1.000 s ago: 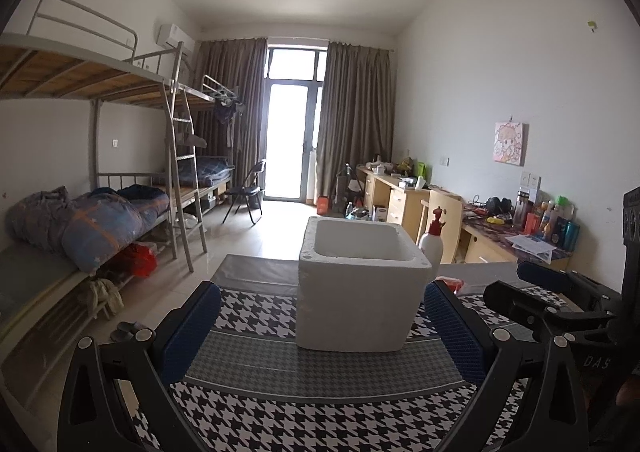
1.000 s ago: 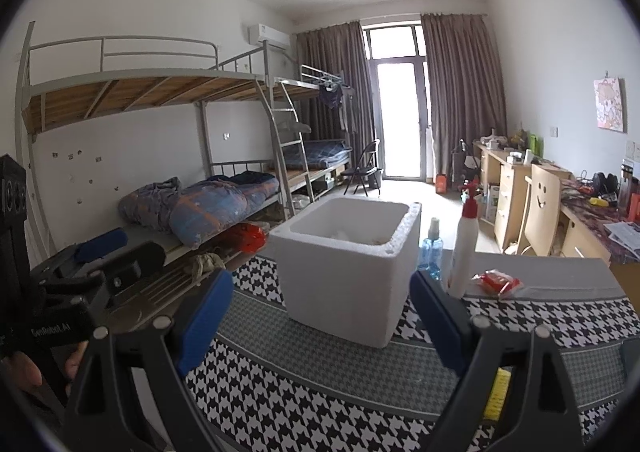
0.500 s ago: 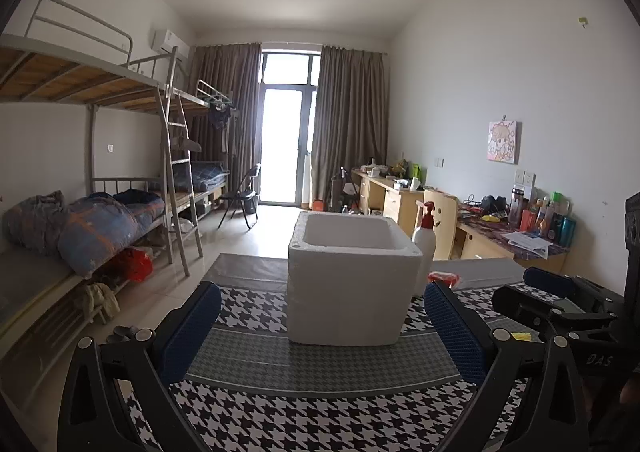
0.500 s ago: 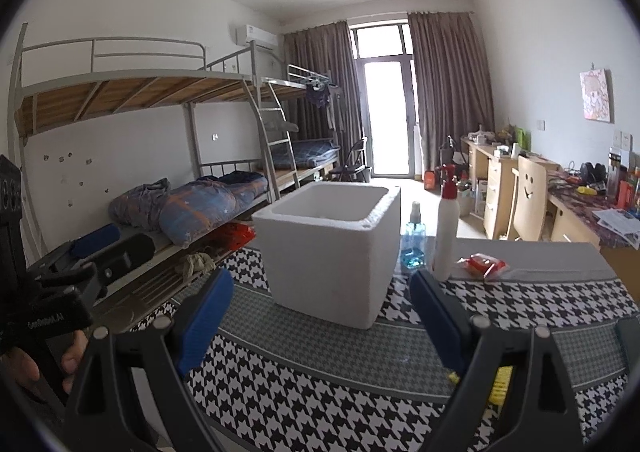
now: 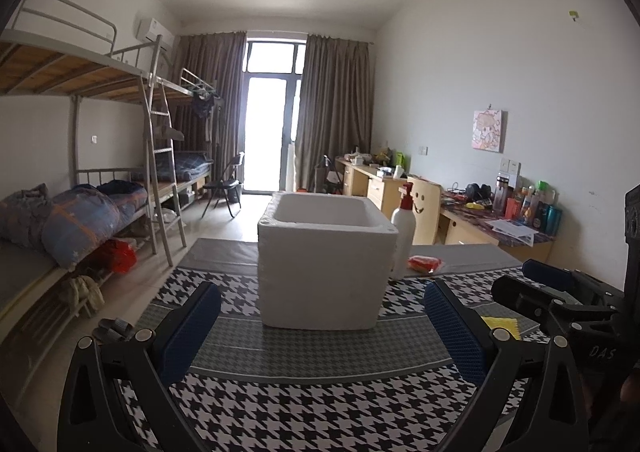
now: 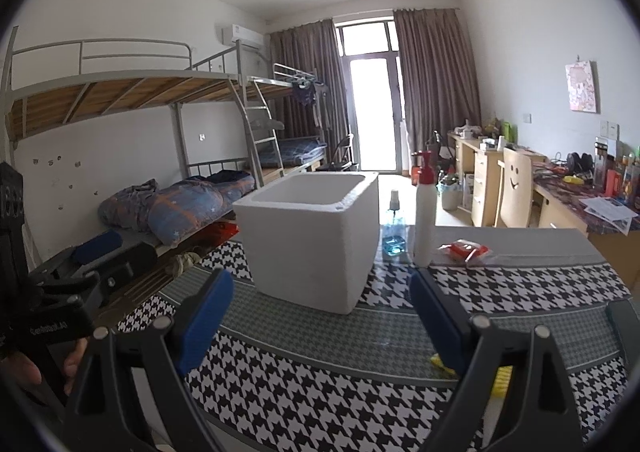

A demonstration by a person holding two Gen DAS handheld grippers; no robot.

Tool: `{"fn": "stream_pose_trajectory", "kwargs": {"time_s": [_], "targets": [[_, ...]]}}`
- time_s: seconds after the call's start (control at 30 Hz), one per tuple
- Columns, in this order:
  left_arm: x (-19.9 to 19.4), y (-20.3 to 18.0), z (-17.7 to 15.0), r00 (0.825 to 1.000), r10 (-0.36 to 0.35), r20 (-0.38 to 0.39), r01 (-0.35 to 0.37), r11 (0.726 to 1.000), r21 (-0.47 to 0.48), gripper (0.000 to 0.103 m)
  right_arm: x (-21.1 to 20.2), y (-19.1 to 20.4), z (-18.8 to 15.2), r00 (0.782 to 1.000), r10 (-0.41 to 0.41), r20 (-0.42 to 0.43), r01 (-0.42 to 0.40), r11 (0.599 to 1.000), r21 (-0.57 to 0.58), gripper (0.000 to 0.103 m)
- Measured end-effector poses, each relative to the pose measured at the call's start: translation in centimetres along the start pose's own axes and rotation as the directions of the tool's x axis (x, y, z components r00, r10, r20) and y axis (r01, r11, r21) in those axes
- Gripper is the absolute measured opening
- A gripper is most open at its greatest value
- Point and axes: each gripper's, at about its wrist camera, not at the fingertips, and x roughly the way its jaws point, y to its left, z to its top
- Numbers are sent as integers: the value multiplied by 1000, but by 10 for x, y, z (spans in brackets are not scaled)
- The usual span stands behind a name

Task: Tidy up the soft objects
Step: 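Bring the open right tool down around the yellow mesh sponge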

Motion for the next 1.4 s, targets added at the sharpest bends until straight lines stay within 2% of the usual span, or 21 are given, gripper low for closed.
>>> {"fn": "stream_pose_trajectory", "kwargs": {"time_s": [0.57,1.4], "targets": [[10,-20,-6,995,-87,-39,87,996,9,102,-13,-16,-8,998,-68,-12,69,997,38,92],[30,-54,-15,977,-189,-95,192,981,22,102,-30,-50,-22,984,-170,-45,173,981,91,92]]}}
